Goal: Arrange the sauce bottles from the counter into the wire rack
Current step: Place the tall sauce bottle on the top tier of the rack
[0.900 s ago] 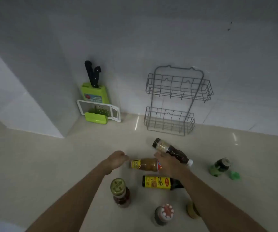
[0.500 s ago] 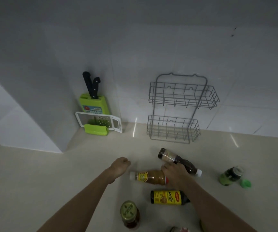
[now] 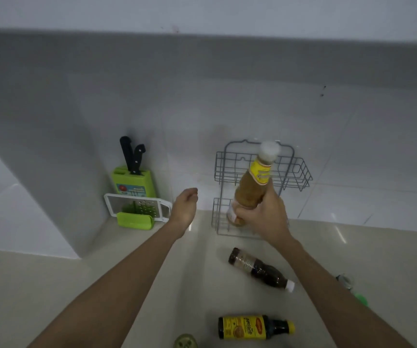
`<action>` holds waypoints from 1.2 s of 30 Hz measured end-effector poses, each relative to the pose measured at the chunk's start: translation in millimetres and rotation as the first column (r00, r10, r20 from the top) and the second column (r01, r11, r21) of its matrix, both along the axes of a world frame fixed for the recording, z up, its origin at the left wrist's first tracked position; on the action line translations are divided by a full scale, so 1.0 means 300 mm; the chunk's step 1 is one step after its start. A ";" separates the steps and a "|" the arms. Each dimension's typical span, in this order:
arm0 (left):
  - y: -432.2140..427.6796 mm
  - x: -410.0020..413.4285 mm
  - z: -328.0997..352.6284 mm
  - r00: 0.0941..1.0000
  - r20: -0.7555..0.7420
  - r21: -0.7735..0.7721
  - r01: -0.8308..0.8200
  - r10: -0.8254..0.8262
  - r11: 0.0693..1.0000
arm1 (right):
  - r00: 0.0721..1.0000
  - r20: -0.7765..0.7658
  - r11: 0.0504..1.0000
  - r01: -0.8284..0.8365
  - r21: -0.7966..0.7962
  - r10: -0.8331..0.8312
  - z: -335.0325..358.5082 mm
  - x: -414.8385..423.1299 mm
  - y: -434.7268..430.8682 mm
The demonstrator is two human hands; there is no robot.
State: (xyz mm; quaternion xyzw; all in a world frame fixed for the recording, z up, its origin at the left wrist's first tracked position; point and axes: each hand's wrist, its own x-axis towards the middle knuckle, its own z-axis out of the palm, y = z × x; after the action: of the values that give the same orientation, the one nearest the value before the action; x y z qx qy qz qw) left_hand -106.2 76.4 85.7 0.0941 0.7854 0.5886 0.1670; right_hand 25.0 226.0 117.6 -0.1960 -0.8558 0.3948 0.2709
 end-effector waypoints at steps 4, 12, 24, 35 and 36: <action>0.079 -0.045 0.104 0.994 -0.027 0.054 0.110 -0.109 0.992 | 0.937 -0.340 0.994 0.050 -0.096 -0.080 0.133 -0.100 0.023; 0.150 -0.069 0.102 0.971 0.062 0.013 0.231 -0.231 0.973 | 0.962 -0.234 0.989 0.122 -0.088 -0.139 0.150 -0.302 0.083; 0.157 -0.075 0.058 0.961 0.065 0.049 0.267 -0.270 0.963 | 0.996 -0.031 0.993 0.089 0.079 -0.086 0.123 -0.409 0.113; 0.149 -0.059 0.067 0.937 0.043 -0.014 0.348 -0.347 0.937 | 0.998 0.064 0.994 0.016 0.106 -0.023 0.109 -0.429 0.098; 0.148 -0.057 0.067 0.935 0.039 -0.024 0.353 -0.352 0.935 | 0.997 0.070 0.994 0.007 0.106 -0.014 0.109 -0.426 0.099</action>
State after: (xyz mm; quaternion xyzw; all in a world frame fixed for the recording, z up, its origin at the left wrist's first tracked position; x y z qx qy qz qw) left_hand -123.3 120.8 105.7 0.2205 0.7617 0.5388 0.2846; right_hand -102.7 255.7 150.2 -0.1998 -0.8834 0.3403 0.2526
